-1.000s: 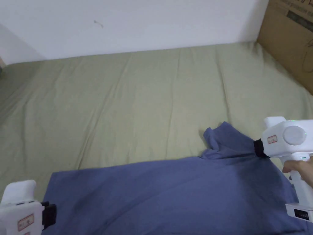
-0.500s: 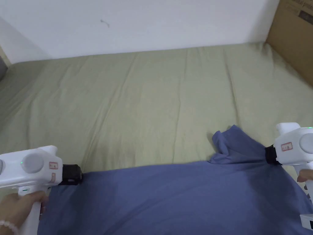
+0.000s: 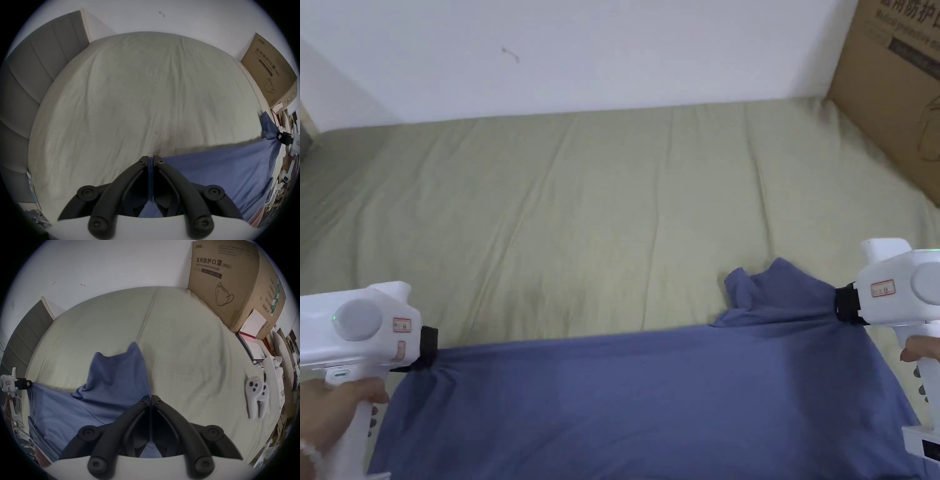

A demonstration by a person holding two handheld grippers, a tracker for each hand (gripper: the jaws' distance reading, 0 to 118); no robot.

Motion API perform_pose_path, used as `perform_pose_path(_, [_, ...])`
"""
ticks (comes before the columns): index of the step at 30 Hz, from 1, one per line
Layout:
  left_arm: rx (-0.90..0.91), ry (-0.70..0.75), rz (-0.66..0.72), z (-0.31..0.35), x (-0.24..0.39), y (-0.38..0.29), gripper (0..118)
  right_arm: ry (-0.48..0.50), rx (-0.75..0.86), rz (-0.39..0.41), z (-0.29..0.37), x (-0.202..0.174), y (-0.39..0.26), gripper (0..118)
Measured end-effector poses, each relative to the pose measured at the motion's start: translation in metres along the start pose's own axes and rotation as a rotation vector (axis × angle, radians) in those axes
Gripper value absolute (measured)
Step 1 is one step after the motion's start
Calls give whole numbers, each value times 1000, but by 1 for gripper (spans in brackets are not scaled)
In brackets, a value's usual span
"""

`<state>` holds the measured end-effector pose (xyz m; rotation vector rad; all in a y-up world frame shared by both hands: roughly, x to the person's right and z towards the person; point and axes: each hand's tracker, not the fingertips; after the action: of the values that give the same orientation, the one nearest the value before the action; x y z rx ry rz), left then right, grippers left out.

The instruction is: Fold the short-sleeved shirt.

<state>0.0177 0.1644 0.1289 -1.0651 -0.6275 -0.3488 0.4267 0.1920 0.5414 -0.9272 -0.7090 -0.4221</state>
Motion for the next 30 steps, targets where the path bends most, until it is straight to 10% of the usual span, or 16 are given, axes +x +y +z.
perform_pose_path(16, [161,-31,-87,150,-24,-103,4,41,102,-41,127,29,-92,1])
perform_pose_path(30, [-25,-28,-89,102,-42,-235,9,-22,-84,-60,115,18,-252,3])
